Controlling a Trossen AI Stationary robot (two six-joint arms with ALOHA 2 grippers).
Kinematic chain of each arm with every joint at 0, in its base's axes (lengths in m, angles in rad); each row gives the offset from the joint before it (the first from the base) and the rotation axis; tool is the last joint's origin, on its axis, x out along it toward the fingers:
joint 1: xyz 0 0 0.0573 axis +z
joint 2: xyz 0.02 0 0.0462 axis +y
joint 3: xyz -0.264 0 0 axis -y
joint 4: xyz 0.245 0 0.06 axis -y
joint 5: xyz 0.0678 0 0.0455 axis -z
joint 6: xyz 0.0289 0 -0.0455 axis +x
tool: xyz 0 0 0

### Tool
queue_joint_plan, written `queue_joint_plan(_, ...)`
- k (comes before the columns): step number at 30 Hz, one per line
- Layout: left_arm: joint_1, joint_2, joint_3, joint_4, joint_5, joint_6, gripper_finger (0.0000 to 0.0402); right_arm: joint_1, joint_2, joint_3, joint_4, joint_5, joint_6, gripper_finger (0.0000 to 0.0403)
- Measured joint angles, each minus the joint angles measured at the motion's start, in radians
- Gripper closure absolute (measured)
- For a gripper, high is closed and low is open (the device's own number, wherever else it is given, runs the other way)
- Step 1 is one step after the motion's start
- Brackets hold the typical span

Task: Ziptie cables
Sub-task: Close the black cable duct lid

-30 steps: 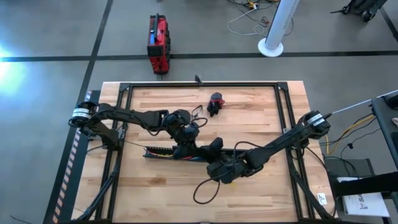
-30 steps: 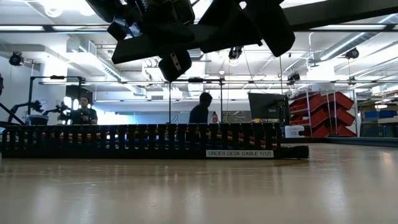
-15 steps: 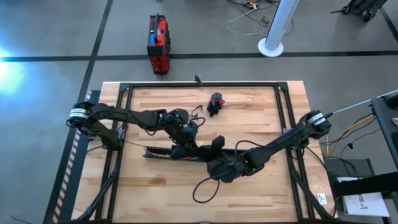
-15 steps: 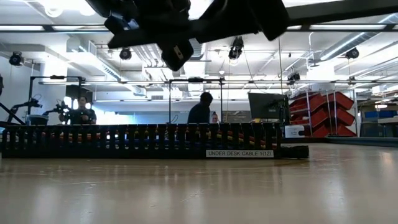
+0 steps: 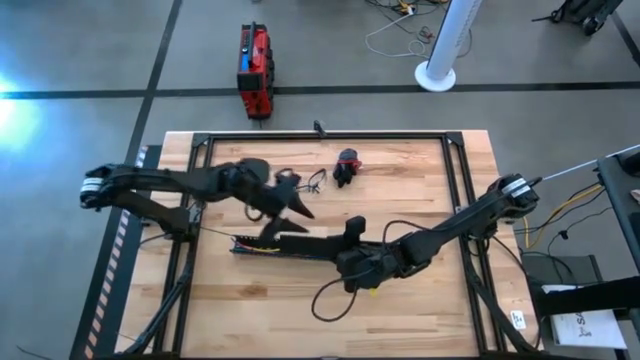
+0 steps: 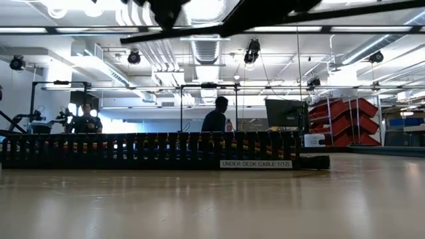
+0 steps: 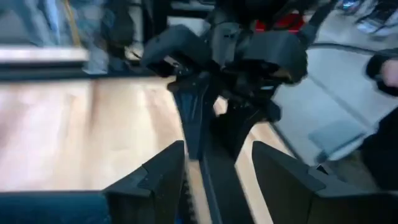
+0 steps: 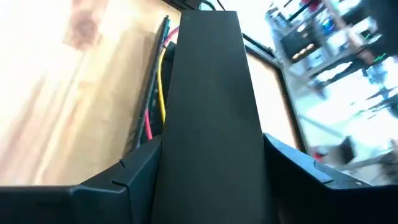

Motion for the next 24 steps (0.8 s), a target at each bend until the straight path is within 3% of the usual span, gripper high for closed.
queue_joint_plan(4,-0.025,-0.117,-0.029,-0.037,-0.054,0.046,0.0233,-0.009,-0.039,-0.004,-0.013,-0.077,0.07,0.018)
queue_joint_plan(9,-0.081,-0.224,-0.172,0.031,-0.128,0.047,0.0253,-0.033,-0.058,-0.049,0.01,-0.195,0.169,0.0182)
queue_joint_plan(15,-0.101,-0.319,-0.41,0.158,-0.142,-0.023,0.0271,-0.056,-0.048,-0.207,0.242,-0.314,0.271,0.0181)
queue_joint_plan(19,-0.101,-0.335,-0.565,0.344,-0.143,-0.09,0.026,-0.061,-0.048,-0.296,0.353,-0.304,0.301,0.0182)
queue_joint_plan(24,-0.101,-0.268,-0.729,0.67,-0.201,-0.114,0.0216,-0.063,-0.048,-0.347,0.406,-0.297,0.327,0.0182)
